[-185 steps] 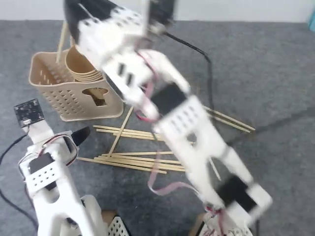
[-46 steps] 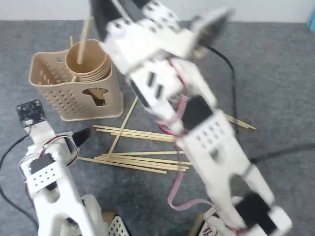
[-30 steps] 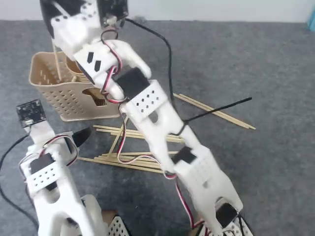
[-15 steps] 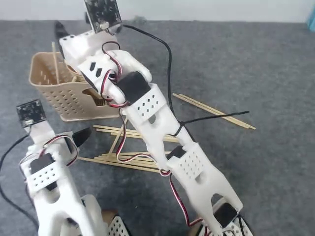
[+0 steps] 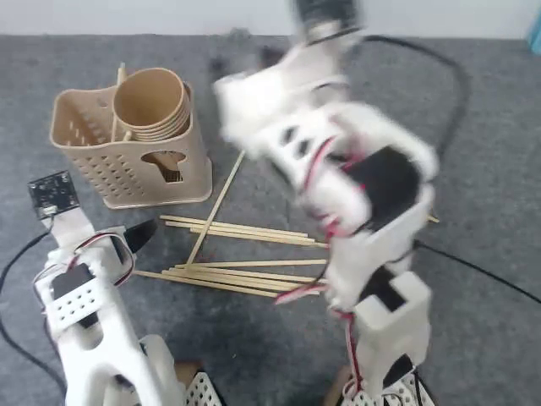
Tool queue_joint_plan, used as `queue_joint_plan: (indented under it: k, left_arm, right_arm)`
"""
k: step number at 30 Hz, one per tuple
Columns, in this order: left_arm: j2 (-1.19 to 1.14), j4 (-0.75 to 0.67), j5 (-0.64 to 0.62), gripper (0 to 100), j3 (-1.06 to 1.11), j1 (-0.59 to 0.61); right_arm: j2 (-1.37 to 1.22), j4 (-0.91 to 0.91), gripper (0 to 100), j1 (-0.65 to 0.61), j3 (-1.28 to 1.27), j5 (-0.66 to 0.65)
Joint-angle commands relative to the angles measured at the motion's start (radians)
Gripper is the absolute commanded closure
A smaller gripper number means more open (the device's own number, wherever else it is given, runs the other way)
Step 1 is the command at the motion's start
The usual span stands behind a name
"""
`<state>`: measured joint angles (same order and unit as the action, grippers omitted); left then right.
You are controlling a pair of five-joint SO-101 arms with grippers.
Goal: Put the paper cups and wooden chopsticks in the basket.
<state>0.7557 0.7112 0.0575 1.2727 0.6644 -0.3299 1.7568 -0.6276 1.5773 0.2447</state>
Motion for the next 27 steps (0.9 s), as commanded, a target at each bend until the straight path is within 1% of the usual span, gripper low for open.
queue_joint_plan:
  k: [1, 3, 5, 9, 13, 16, 19, 22, 25, 27]
  left_arm:
    - [0.021, -0.018, 0.011, 56, -0.004, -0.005]
    - [0.021, -0.018, 0.011, 56, -0.004, -0.005]
    - [0.021, -0.018, 0.011, 56, -0.004, -0.005]
    - [0.021, -0.021, 0.011, 56, 0.002, -0.005]
    - [0.021, -0.021, 0.011, 56, 0.002, -0.008]
    - [0.021, -0.021, 0.011, 56, 0.002, -0.008]
    - [0.021, -0.021, 0.011, 56, 0.002, -0.008]
    - [0.021, -0.021, 0.011, 56, 0.002, -0.008]
    - [0.021, -0.021, 0.011, 56, 0.002, -0.008]
    - [0.021, -0.021, 0.011, 56, 0.002, -0.008]
  right_arm:
    - [0.102, 0.045, 80.8, 0.160, -0.216, 0.005]
    - [0.163, 0.045, 80.8, 0.209, -0.428, 0.003]
    - [0.243, 0.044, 80.9, 0.225, -0.651, -0.023]
    - [0.351, 0.012, 80.9, 0.228, -1.016, -0.207]
    - [0.360, -0.093, 80.9, 0.259, -1.257, -0.292]
    - [0.346, -0.245, 80.9, 0.277, -1.435, -0.328]
    - [0.298, -0.420, 80.9, 0.294, -1.564, -0.354]
    - [0.216, -0.573, 80.9, 0.320, -1.619, -0.379]
    - [0.113, -0.664, 80.9, 0.341, -1.597, -0.381]
    - [0.045, -0.679, 80.9, 0.349, -1.556, -0.379]
